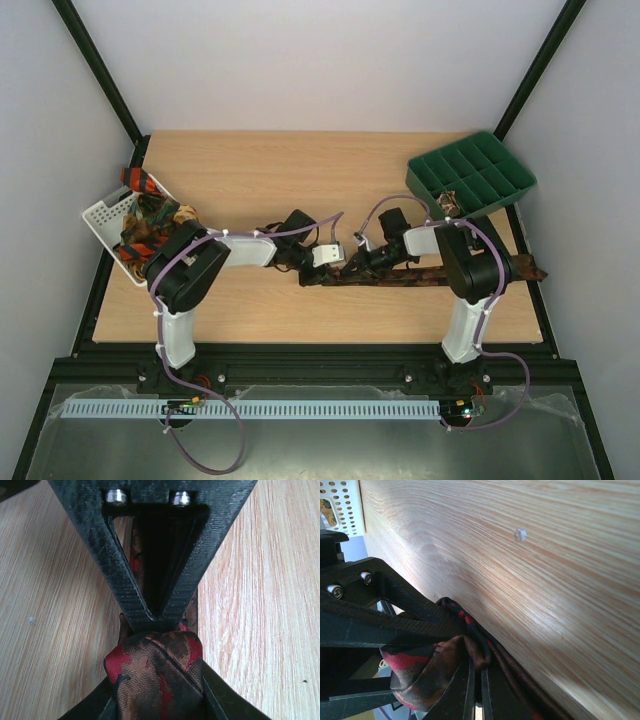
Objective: Roll the ties
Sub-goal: Roll the tie at the center of the board.
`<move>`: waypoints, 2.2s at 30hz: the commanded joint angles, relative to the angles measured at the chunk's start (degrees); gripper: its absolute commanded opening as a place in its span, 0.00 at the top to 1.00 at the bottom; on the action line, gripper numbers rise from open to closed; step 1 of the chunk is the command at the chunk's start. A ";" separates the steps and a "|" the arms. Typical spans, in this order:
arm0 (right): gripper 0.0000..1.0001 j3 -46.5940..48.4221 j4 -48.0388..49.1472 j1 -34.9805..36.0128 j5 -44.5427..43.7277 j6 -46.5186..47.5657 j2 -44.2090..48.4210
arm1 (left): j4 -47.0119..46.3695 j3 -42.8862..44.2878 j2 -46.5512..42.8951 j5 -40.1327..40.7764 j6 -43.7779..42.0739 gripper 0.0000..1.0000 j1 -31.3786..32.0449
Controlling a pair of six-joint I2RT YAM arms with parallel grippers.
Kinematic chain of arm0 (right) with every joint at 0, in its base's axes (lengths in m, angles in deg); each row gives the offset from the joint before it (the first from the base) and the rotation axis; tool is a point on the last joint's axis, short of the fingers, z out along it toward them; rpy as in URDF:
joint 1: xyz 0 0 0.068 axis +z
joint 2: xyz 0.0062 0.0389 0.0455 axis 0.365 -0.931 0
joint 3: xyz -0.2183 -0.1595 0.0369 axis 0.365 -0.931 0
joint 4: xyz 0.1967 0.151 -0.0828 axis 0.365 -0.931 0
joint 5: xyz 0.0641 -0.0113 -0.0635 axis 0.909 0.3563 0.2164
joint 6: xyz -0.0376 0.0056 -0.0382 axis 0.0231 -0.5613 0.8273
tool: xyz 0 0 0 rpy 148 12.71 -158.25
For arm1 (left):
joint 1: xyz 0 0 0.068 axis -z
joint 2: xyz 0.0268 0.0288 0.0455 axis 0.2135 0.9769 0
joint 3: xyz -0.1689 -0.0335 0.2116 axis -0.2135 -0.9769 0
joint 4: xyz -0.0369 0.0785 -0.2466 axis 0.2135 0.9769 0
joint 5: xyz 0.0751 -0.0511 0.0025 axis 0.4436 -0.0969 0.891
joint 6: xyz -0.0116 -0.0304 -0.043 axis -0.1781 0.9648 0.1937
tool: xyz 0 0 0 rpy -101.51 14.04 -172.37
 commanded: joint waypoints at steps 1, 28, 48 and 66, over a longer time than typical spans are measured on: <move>0.98 -0.25 -3.90 -0.11 -1.97 1.11 2.16 | 2.82 -0.59 2.19 2.61 -0.24 0.71 0.65; 0.99 -1.28 -4.58 -0.09 -5.53 2.33 0.97 | 4.21 -4.79 -6.71 2.75 -0.05 0.60 -2.35; 0.99 -1.15 -3.47 -0.08 -3.19 1.39 -0.83 | -7.27 -0.07 1.58 -4.74 4.02 0.71 0.59; 0.75 -1.99 -9.08 -3.10 -2.17 5.35 7.78 | 1.84 -2.18 5.75 3.20 -0.24 0.80 1.08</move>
